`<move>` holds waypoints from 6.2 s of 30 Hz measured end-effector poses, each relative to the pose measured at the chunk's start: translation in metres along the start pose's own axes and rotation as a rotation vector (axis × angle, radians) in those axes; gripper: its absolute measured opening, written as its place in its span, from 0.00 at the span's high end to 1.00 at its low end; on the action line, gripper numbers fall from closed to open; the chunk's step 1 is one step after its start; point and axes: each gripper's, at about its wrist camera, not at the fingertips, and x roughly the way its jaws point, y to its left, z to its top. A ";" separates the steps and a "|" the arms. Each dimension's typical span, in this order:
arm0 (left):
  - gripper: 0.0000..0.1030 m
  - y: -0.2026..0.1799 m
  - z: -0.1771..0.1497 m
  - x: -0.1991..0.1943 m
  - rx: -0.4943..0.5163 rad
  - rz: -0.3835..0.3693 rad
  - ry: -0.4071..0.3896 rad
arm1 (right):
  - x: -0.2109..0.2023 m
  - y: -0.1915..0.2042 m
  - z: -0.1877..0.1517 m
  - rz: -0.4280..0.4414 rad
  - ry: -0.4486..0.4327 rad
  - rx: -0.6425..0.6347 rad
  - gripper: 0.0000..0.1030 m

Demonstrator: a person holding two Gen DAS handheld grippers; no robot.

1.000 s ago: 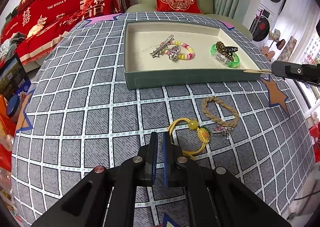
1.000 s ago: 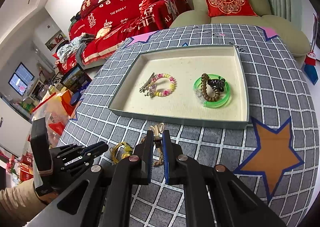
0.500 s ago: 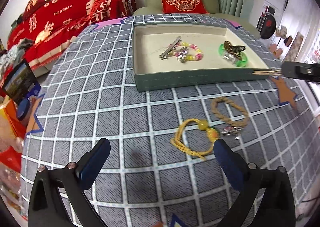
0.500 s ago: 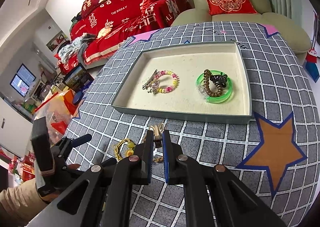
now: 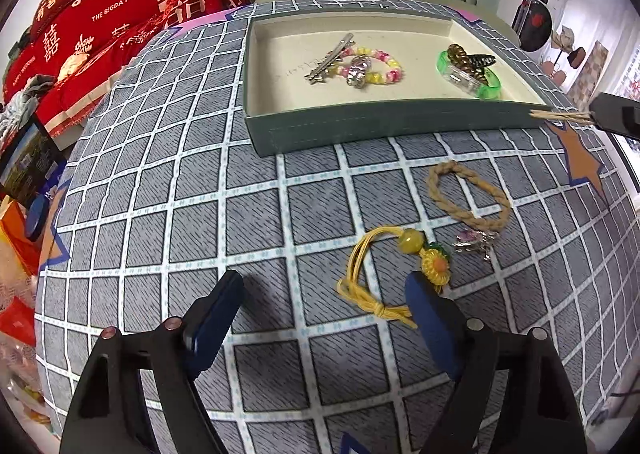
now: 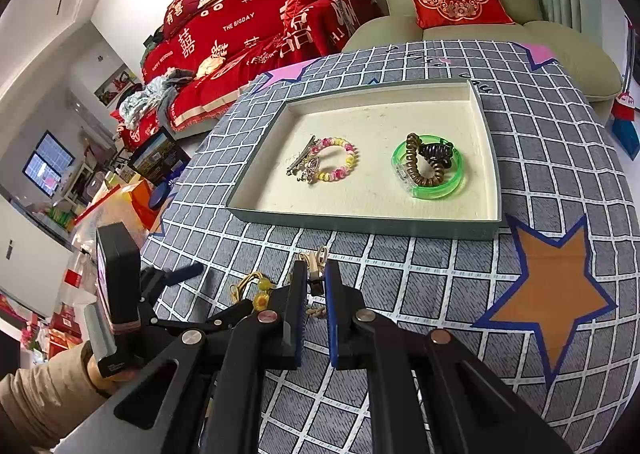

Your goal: Organize jewelry

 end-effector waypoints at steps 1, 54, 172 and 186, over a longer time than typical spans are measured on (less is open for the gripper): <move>0.11 -0.004 0.000 0.001 0.003 0.000 0.000 | 0.001 -0.001 0.000 0.000 0.000 0.001 0.91; 0.87 -0.009 0.156 -0.135 -0.048 -0.158 -0.268 | 0.011 -0.020 0.084 -0.002 -0.105 0.022 0.91; 0.00 0.010 0.018 -0.095 0.026 0.038 -0.045 | 0.078 0.004 -0.017 -0.231 0.143 -0.095 0.43; 0.00 -0.006 0.011 -0.121 0.050 0.028 -0.033 | 0.093 0.021 -0.021 -0.334 0.178 -0.228 0.71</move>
